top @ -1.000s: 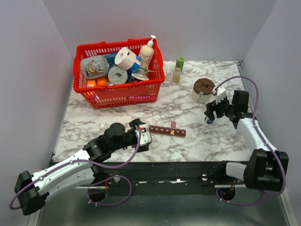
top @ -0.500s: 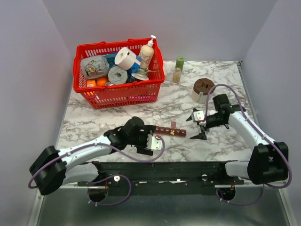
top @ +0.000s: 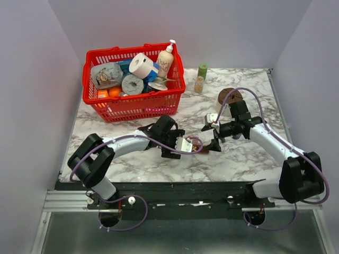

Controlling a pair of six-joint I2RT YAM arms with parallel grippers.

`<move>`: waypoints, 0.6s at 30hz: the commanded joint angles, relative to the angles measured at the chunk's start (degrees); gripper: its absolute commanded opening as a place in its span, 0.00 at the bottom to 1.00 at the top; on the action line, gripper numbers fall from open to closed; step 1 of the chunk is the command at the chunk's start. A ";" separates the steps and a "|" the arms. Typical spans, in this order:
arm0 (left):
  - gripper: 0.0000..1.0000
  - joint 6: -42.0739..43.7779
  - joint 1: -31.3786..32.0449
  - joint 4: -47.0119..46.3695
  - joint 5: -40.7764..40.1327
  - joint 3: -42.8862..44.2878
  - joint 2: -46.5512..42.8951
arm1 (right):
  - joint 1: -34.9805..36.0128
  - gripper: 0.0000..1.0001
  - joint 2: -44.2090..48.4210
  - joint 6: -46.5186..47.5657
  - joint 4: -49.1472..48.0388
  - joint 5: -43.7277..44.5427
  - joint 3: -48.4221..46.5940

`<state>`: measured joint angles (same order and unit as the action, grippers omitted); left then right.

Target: Sort the pills into containers

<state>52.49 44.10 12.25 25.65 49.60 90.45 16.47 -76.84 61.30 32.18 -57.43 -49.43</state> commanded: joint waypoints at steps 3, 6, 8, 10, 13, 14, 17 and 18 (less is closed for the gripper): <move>0.86 0.08 -0.33 4.80 1.07 4.45 2.80 | -0.03 0.99 -5.07 -11.80 2.35 1.09 -6.19; 0.84 -0.90 -0.24 4.54 -1.03 4.97 3.67 | -0.03 0.93 -7.96 -17.34 4.45 1.53 -8.22; 0.82 -0.81 -0.06 4.36 -2.61 4.98 4.20 | -0.82 0.92 -8.76 -20.86 4.55 1.45 -8.66; 0.80 -0.72 0.29 4.36 -3.76 5.15 4.90 | -1.52 0.92 -9.47 -23.84 4.20 0.74 -9.10; 0.78 -0.46 1.17 4.19 -6.04 5.50 6.13 | -2.14 0.92 -10.87 -27.97 3.50 -0.05 -10.16; 0.78 -0.20 1.34 4.10 -6.75 5.59 6.66 | -2.23 0.92 -11.14 -28.94 3.33 -0.23 -10.86; 0.77 -0.46 1.78 2.78 -8.68 5.42 7.19 | -2.41 0.90 -12.54 -32.29 2.54 1.08 -11.65; 0.75 -0.55 1.87 2.60 -9.30 5.42 7.37 | -2.41 0.89 -12.81 -33.34 1.05 1.87 -11.74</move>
<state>51.59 45.23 15.51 20.23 54.13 96.36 14.48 -88.01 35.07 34.61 -56.27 -59.20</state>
